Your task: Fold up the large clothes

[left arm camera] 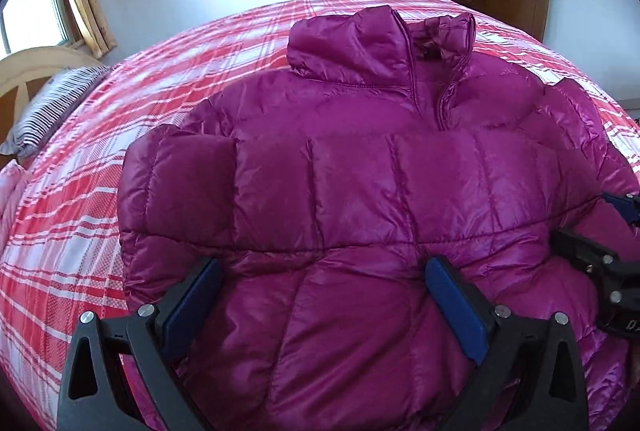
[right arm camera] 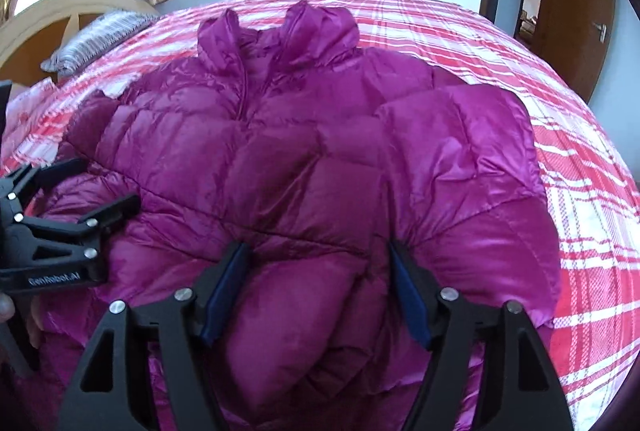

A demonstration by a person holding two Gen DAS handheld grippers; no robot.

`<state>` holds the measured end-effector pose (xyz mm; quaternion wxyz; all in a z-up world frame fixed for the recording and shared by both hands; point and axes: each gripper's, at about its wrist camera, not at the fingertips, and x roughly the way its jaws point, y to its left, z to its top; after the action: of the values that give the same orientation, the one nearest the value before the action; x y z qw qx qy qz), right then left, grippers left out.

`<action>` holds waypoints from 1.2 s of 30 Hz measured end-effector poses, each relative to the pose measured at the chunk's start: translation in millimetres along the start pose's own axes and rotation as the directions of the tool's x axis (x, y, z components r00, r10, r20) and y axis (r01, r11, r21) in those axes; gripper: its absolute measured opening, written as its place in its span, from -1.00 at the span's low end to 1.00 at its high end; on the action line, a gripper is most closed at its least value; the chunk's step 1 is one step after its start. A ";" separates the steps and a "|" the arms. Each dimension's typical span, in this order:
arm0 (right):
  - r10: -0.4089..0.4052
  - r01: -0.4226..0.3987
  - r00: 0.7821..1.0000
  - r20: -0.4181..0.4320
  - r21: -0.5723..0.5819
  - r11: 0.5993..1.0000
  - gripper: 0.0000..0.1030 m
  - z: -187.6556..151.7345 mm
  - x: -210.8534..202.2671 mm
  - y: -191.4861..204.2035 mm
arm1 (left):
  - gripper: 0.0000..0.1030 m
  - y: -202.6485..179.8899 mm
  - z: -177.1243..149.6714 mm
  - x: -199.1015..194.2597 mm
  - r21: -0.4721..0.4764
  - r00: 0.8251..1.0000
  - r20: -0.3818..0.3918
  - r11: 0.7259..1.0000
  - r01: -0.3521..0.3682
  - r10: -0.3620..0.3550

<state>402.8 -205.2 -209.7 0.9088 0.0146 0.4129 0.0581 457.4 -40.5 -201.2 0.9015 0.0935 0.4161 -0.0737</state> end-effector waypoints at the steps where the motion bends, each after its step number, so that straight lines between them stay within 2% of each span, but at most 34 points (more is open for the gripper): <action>1: 0.008 -0.008 1.000 -0.008 -0.013 1.000 0.45 1.9 -0.3 -1.4 | 0.98 1.4 2.2 -4.7 0.011 1.000 -0.015 1.000 0.001 -0.001; 2: 0.018 -0.018 1.000 -0.014 -0.024 1.000 0.45 4.1 -4.1 -3.0 | 0.98 3.8 4.0 -11.6 0.018 1.000 -0.020 1.000 0.002 -0.002; 4: 0.039 -0.039 0.999 -0.006 -0.011 0.999 0.45 8.8 -19.3 -11.2 | 0.98 14.1 9.4 -34.3 0.038 0.999 0.033 0.999 0.011 -0.012; 7: 0.078 -0.079 0.994 0.078 0.011 0.997 0.48 22.8 -45.6 -26.9 | 0.98 38.2 24.8 -55.8 -0.002 0.995 0.090 1.000 0.031 -0.030; 9: 0.086 -0.089 0.989 0.117 0.016 0.996 0.52 38.9 -53.3 -33.1 | 0.98 54.7 40.3 -55.1 -0.068 0.995 0.092 0.996 0.052 -0.046; 11: 0.092 -0.095 0.988 0.121 0.017 0.995 0.59 60.0 -50.6 -36.5 | 0.98 65.2 58.5 -46.9 -0.109 0.994 0.094 0.992 0.058 -0.048; 14: 0.074 -0.077 0.990 0.124 0.017 0.997 0.59 86.0 -36.9 -41.1 | 0.98 76.9 86.7 -32.2 -0.132 0.993 0.117 0.991 0.001 0.014; 22: 0.113 -0.122 0.991 0.069 0.145 0.982 0.59 150.2 14.3 -72.9 | 0.98 82.0 149.7 5.9 -0.163 0.991 0.135 0.986 0.046 -0.024; 26: 0.118 -0.126 0.991 0.055 0.162 0.979 0.59 175.9 28.6 -76.8 | 0.98 73.4 174.8 22.5 -0.150 0.990 0.124 0.985 0.081 -0.062; 31: 0.106 -0.107 0.994 0.011 0.112 0.988 0.59 202.5 52.2 -68.6 | 0.98 62.1 191.4 55.3 -0.104 0.995 0.084 0.992 0.069 -0.060; 34: 0.103 -0.100 0.993 -0.049 0.056 0.993 0.58 213.0 72.7 -57.1 | 0.97 52.6 193.2 73.7 -0.058 0.997 0.043 0.996 0.073 -0.070; 36: 0.047 -0.047 0.994 -0.095 0.001 0.999 0.35 215.0 88.9 -49.5 | 0.96 49.3 191.6 79.8 -0.041 0.997 0.041 0.997 0.066 -0.064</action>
<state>627.1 -239.3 -138.4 0.8865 0.0212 0.4552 0.0804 660.2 -41.1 -135.0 0.9085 0.0593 0.4023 -0.0961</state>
